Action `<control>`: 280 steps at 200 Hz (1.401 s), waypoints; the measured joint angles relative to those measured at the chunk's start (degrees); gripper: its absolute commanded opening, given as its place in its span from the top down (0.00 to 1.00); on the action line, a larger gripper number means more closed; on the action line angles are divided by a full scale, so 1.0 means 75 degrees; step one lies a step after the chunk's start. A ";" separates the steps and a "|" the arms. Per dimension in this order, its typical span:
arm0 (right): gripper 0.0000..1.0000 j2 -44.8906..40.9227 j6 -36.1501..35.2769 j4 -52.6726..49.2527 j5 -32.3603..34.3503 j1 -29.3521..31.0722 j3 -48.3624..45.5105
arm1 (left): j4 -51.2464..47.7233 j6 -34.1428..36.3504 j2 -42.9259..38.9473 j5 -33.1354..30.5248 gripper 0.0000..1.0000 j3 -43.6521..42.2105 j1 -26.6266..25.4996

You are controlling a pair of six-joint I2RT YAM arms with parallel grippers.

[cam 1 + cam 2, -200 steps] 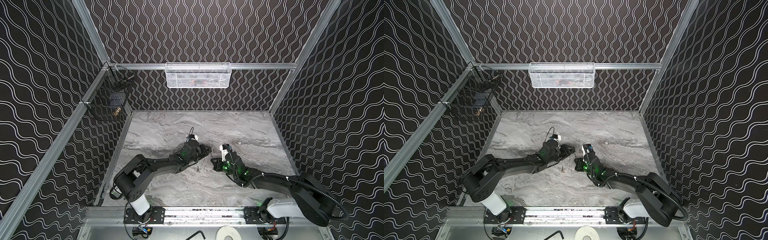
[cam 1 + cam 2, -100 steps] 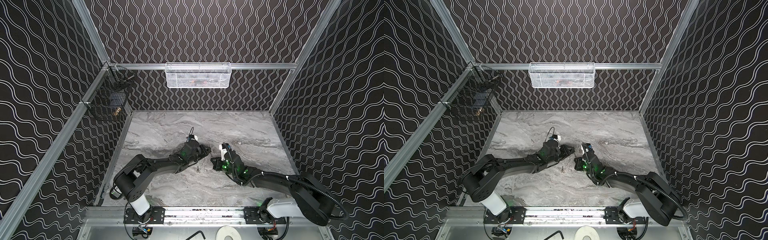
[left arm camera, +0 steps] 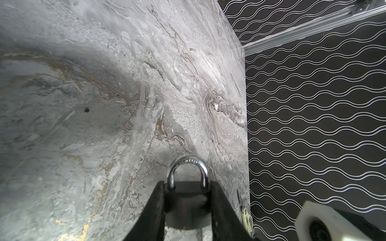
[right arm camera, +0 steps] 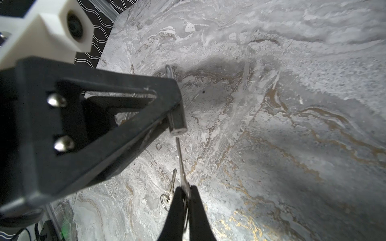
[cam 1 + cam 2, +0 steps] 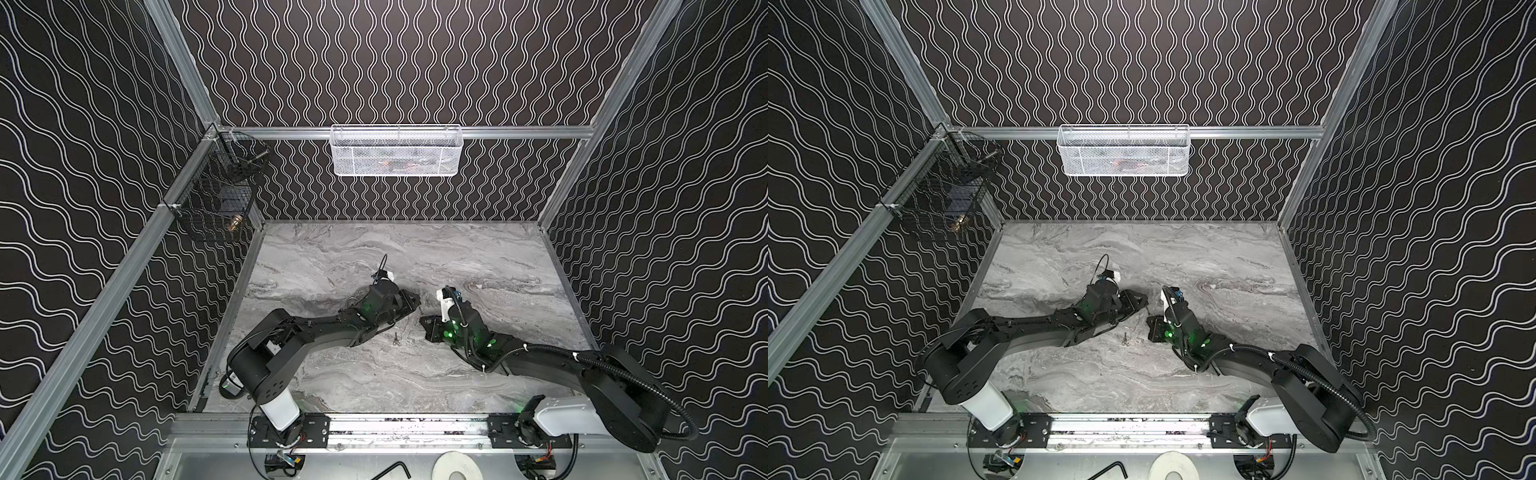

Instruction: Unlock with the key

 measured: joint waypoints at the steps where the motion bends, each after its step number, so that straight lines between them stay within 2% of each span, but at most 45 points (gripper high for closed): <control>1: 1.00 0.0003 0.0000 0.0000 0.0000 0.0000 0.0000 | 0.0000 0.0000 0.0000 0.0000 1.00 0.0000 0.0000; 280: 1.00 0.0455 -0.0175 -0.0548 0.0172 0.0009 0.0664 | 0.0035 0.0000 0.0023 -0.0087 1.00 0.0015 0.0003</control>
